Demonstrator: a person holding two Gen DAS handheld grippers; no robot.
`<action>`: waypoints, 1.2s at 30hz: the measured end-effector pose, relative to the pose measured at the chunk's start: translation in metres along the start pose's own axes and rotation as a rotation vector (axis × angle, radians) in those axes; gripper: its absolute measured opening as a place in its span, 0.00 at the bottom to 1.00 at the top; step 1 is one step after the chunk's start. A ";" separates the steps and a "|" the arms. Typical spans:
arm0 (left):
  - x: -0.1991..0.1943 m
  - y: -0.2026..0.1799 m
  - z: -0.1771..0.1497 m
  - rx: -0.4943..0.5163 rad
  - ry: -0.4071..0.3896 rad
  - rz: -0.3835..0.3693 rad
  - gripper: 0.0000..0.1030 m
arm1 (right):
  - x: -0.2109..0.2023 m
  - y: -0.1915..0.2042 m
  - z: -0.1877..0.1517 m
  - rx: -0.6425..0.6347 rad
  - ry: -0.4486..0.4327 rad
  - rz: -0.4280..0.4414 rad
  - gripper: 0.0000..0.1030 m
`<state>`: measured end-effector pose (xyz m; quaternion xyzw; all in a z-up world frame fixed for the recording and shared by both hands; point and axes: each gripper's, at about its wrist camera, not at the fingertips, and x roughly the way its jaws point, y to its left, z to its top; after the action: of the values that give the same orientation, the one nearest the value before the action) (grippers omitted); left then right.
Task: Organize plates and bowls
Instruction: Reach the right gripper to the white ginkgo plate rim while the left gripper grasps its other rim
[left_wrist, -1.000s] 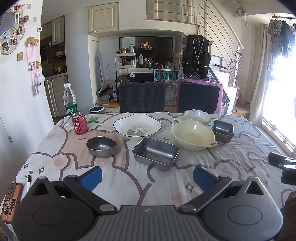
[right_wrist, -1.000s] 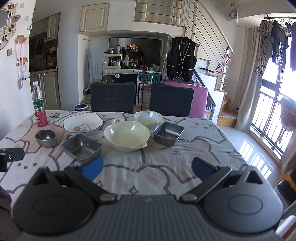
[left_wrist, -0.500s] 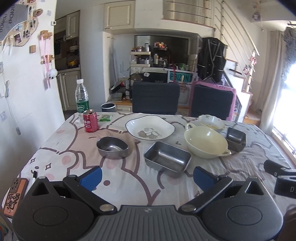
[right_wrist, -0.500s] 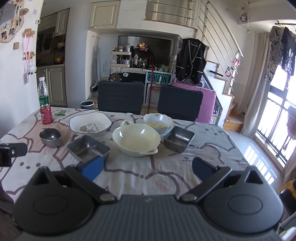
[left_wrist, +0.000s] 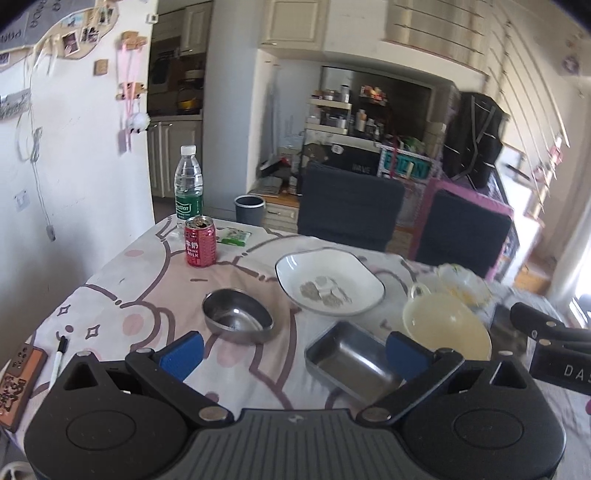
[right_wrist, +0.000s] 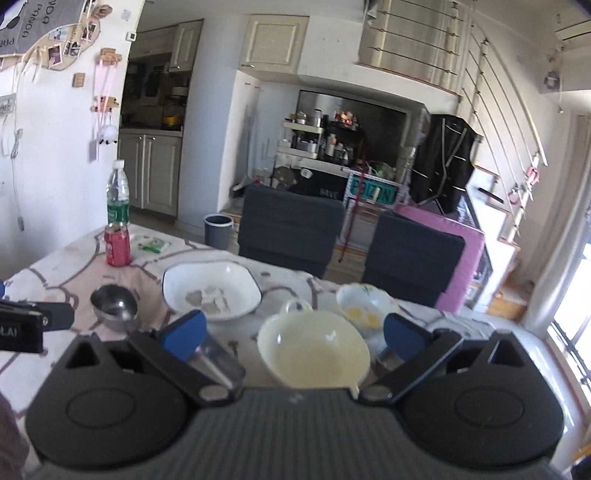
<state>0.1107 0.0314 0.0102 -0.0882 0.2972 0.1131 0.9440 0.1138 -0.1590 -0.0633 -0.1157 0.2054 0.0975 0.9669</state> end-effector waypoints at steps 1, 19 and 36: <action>0.007 -0.001 0.005 -0.008 0.001 0.005 1.00 | 0.010 -0.002 0.004 0.002 -0.004 0.004 1.00; 0.150 0.002 0.058 -0.054 0.069 0.100 1.00 | 0.195 -0.031 0.067 -0.024 -0.018 0.133 1.00; 0.261 -0.022 0.065 0.067 0.187 0.066 1.00 | 0.377 -0.027 0.077 -0.079 0.229 0.255 0.75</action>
<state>0.3599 0.0671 -0.0864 -0.0571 0.3902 0.1256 0.9103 0.4868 -0.1114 -0.1484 -0.1372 0.3233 0.2133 0.9117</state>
